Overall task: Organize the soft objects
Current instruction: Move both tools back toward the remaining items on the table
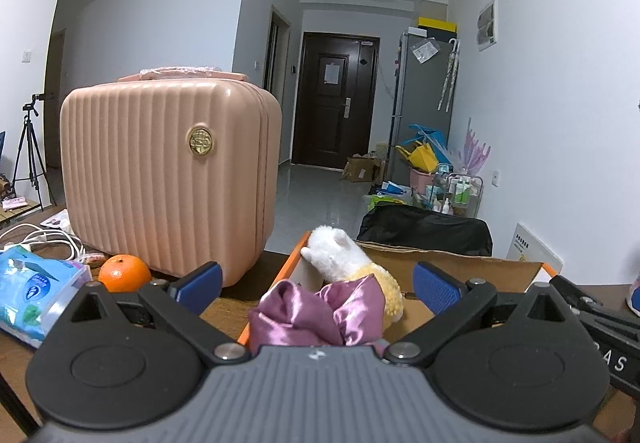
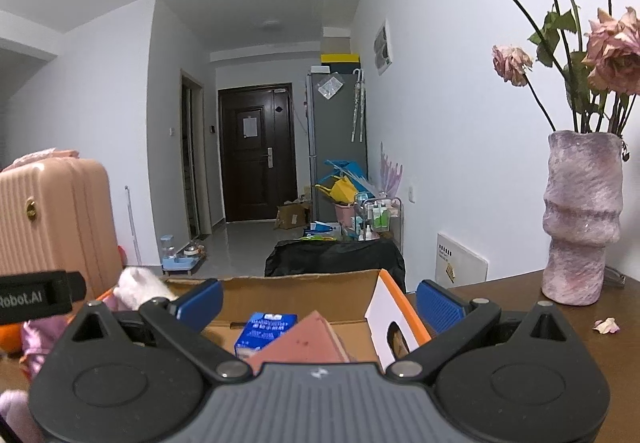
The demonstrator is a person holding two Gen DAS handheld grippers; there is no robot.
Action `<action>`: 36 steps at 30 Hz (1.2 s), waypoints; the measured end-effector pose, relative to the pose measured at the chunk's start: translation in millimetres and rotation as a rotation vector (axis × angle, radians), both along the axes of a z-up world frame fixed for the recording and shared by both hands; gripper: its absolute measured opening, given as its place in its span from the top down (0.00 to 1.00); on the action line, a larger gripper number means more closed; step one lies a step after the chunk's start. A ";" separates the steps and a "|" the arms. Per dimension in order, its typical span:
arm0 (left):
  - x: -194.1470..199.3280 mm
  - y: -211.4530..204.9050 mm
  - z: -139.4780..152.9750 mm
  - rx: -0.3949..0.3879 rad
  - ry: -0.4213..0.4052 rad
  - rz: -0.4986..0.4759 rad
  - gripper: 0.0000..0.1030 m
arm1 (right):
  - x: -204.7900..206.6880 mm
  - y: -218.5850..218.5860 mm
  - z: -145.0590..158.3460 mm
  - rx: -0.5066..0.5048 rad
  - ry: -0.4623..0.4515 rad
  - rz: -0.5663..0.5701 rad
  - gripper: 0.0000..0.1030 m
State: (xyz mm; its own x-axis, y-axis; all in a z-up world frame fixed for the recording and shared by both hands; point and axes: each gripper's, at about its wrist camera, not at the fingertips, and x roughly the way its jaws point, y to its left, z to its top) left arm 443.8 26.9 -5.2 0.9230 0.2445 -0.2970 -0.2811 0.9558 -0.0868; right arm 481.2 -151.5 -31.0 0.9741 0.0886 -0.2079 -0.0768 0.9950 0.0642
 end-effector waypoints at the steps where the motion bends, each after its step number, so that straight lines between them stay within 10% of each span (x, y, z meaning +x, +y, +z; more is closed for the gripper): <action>1: -3.9 0.5 -0.2 0.004 -0.001 -0.002 0.00 | -3.7 -0.4 -0.5 -0.005 0.000 0.004 0.00; 36: -131.6 17.4 -13.2 0.035 0.029 -0.040 0.00 | -135.6 -26.4 -11.2 -0.099 0.006 0.090 0.00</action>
